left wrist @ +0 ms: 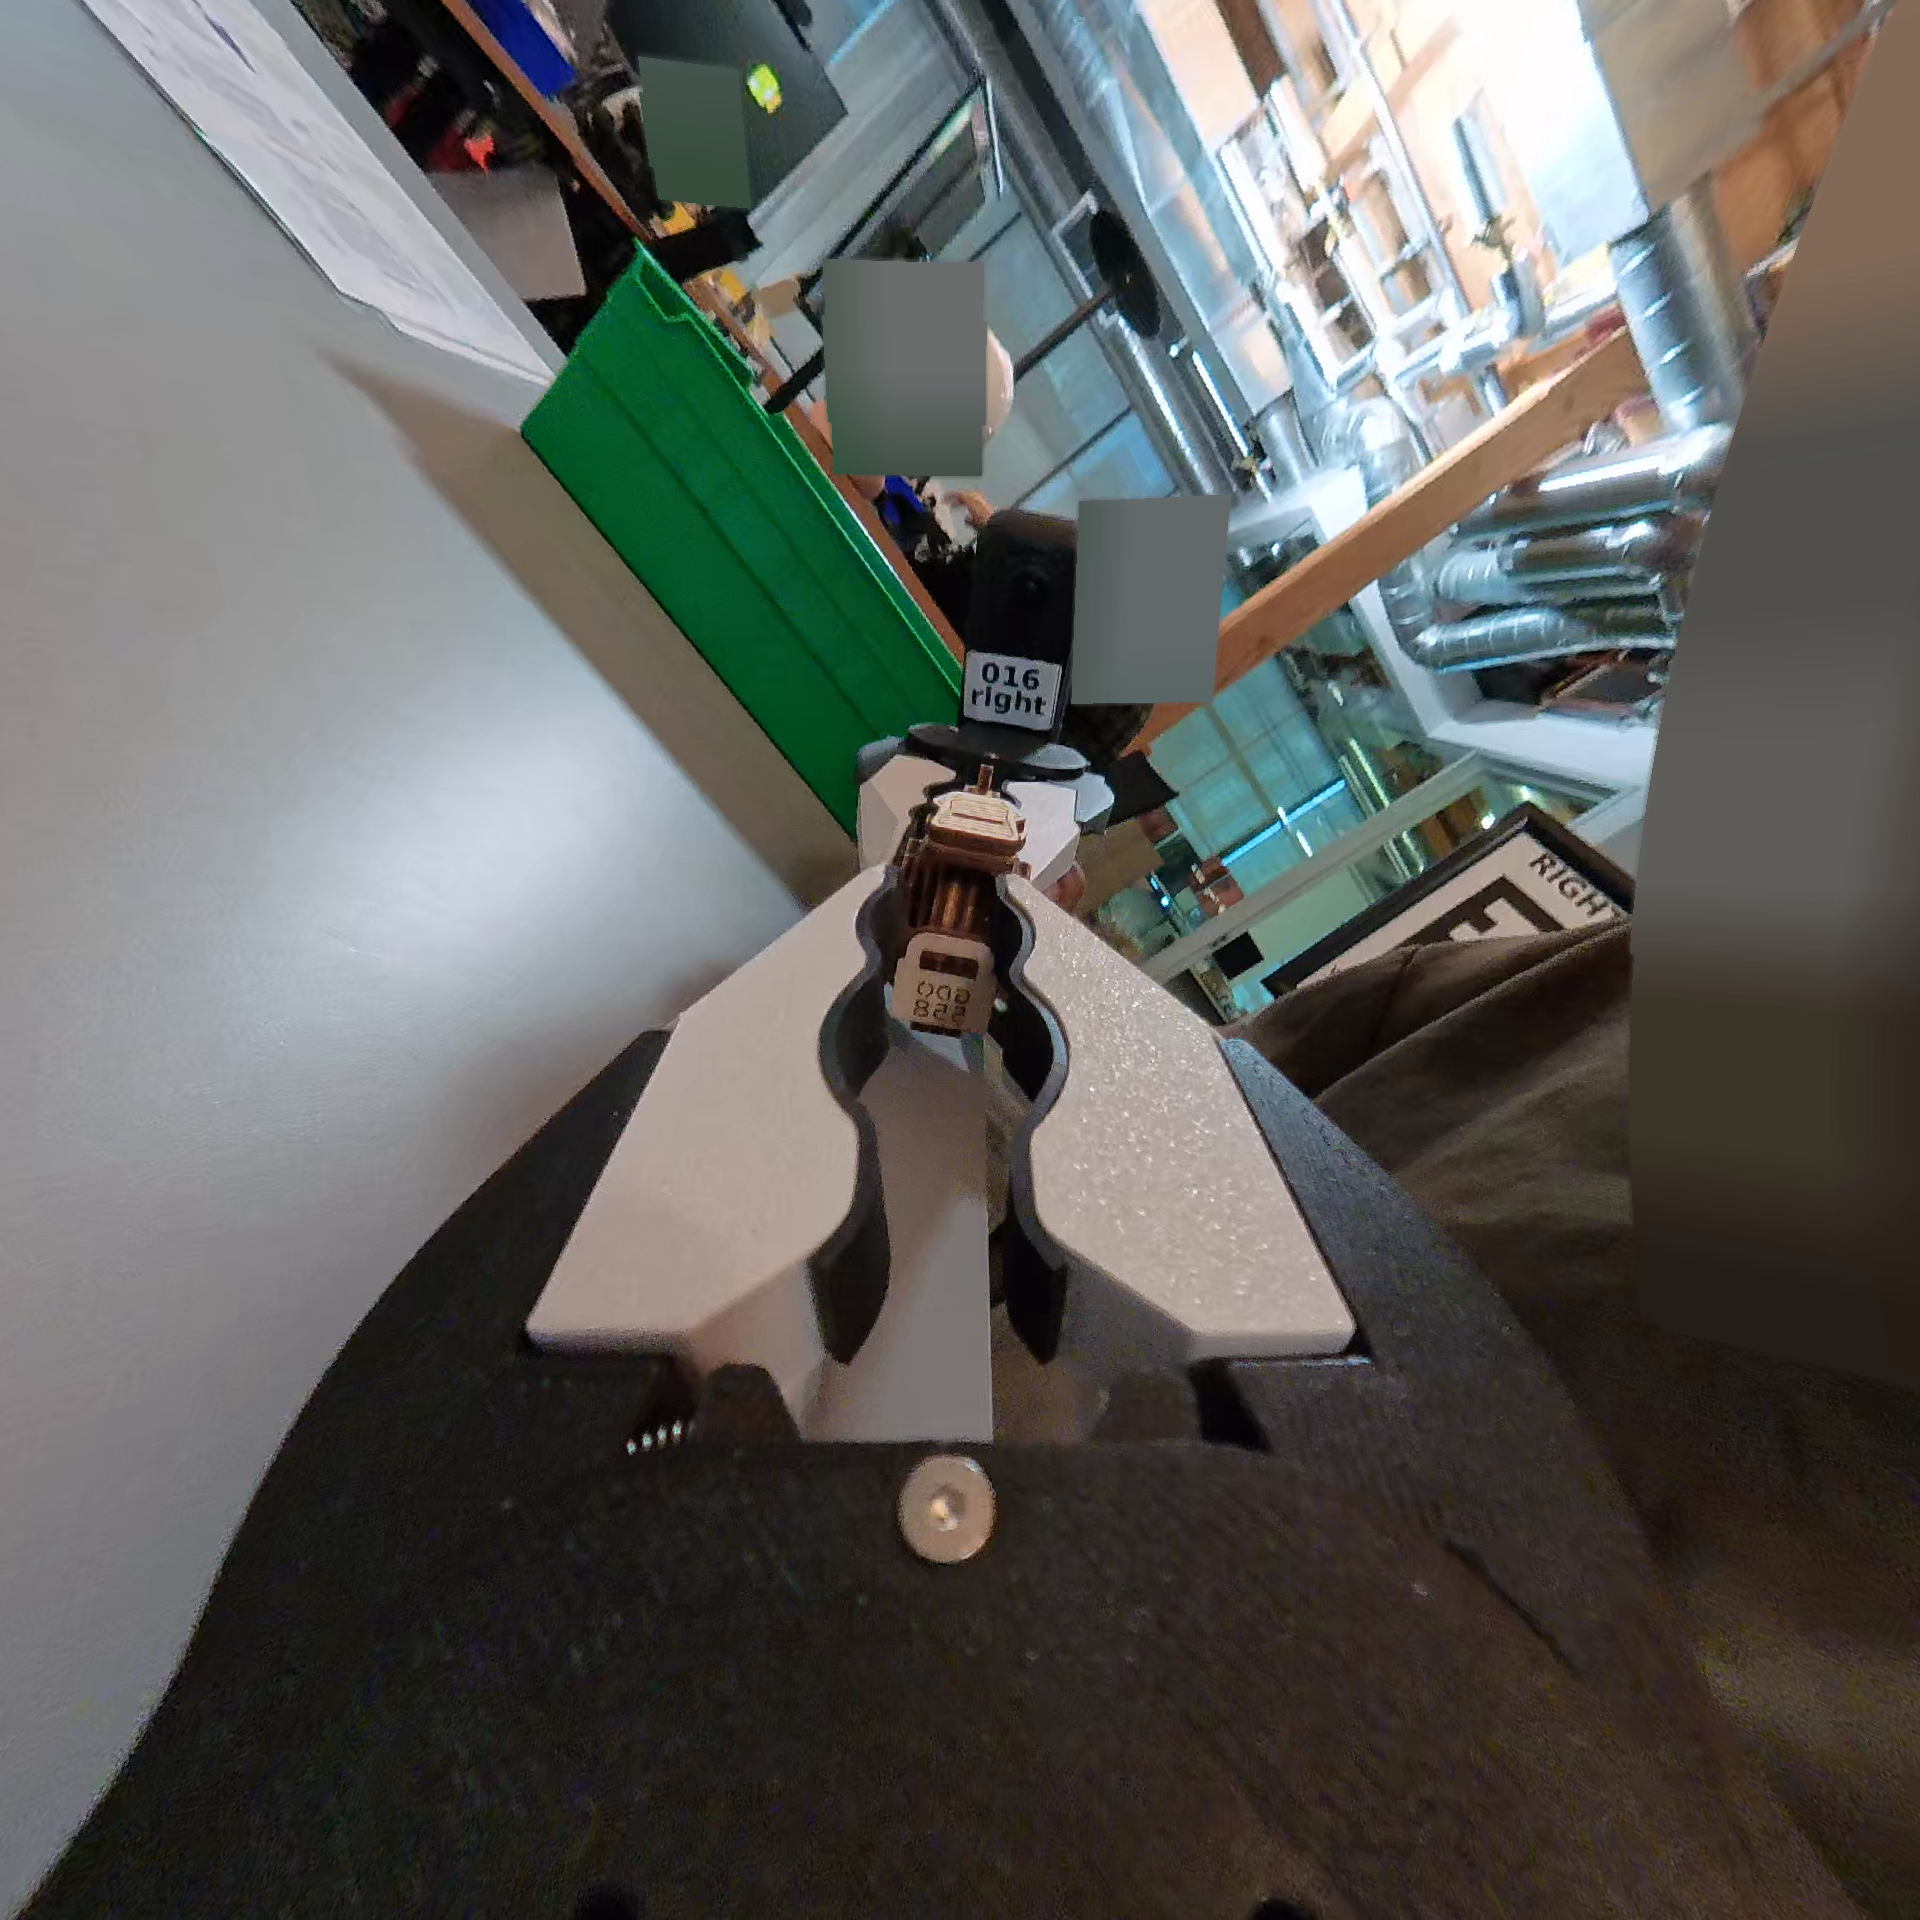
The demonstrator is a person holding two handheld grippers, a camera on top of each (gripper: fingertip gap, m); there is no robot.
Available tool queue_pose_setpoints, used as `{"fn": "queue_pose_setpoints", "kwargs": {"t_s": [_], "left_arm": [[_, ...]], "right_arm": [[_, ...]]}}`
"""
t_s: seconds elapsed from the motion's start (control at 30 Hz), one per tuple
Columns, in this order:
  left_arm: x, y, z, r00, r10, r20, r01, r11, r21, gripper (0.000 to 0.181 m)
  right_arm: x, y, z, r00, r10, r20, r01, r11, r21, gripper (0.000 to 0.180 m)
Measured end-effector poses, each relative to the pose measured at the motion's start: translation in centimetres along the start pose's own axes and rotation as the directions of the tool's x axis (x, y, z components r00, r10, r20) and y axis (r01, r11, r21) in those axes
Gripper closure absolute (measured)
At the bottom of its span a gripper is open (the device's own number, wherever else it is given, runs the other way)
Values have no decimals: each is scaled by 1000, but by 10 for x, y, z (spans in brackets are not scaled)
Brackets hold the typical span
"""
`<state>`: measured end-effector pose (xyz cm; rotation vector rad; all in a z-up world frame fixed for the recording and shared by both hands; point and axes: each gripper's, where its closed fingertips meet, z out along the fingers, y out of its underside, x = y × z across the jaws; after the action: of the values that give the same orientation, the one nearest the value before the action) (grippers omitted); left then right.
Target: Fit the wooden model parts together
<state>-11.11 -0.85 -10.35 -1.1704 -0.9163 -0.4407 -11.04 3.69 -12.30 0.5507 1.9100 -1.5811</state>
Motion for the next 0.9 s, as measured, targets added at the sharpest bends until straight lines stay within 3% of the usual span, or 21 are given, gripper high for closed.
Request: {"fn": "queue_pose_setpoints", "kwargs": {"t_s": [0.5, 0.9], "left_arm": [[-7, -14, -5, 1000, -2, 30, 0, 997, 82, 166], [-16, -19, -8, 994, 39, 107, -51, 993, 109, 167]], "right_arm": [[5, -1, 2, 998, -31, -49, 31, 1000, 2, 157], [29, 4, -1, 975, -66, -213, 61, 998, -33, 159]]}}
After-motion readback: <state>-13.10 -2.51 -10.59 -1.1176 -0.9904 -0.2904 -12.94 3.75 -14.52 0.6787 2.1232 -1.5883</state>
